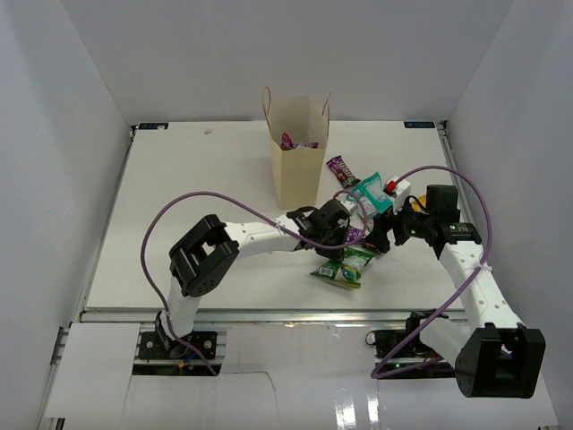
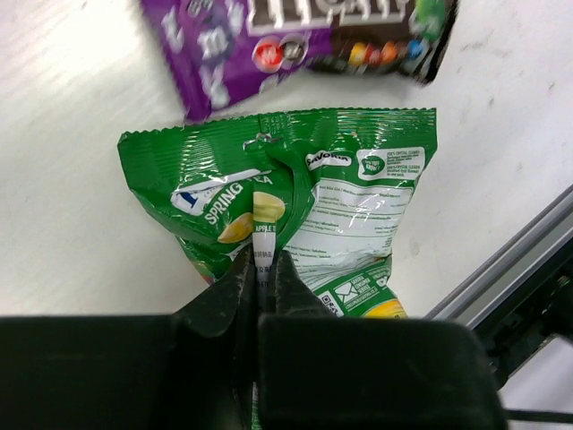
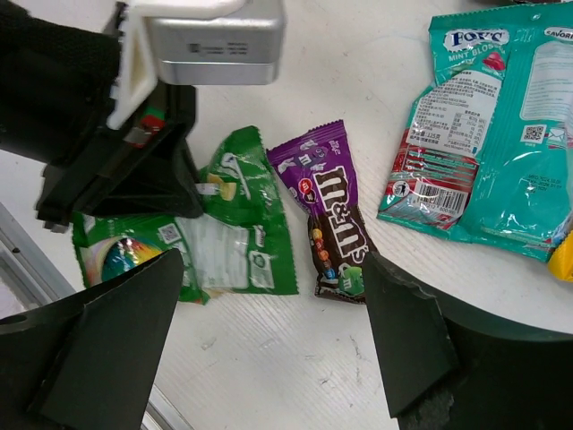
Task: Place the snacks into the paper bag
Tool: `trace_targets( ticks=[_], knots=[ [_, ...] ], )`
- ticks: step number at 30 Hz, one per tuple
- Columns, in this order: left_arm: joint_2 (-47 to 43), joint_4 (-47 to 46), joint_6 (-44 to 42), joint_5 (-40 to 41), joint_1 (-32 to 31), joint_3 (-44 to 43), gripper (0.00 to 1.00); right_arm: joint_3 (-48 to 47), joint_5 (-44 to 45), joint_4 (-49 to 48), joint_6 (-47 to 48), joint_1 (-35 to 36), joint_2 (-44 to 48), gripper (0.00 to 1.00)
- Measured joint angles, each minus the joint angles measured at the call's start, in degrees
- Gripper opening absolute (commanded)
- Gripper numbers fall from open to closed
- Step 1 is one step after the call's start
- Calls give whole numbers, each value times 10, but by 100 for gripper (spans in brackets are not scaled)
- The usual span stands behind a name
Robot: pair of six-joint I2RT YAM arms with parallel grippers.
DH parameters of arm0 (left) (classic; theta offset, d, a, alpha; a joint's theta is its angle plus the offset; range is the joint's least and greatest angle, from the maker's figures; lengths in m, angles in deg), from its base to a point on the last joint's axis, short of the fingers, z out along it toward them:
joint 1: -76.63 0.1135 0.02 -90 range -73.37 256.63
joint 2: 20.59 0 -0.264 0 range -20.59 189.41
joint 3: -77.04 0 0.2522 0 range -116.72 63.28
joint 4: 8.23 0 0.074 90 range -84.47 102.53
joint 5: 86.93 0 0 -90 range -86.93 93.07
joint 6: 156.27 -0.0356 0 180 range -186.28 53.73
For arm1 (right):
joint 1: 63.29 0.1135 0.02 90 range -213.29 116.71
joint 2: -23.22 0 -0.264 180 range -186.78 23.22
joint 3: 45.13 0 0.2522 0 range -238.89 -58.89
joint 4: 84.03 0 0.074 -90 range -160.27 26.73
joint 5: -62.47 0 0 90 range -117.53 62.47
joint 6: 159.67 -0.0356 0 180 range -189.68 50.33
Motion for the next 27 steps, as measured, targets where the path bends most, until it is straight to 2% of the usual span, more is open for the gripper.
trace_targets(
  ticks=[6,8,12,15,21,27],
  knots=[
    [-109,49,-43,62,-5,72,0,-9,-5,0,-5,-5,2,86],
    [-183,66,-63,88,-5,85,0,-13,-8,0,-8,-6,4,86],
    [-308,60,-98,138,4,68,0,-17,-11,0,-11,-22,9,86],
    [-352,40,-124,171,26,16,0,-19,-11,-1,-13,-30,10,86],
    [-328,-41,-171,221,118,-104,0,-19,-11,-1,-15,-33,10,86],
    [-170,-86,-203,254,205,-278,0,-19,-9,0,-15,-33,19,86]
  ],
)
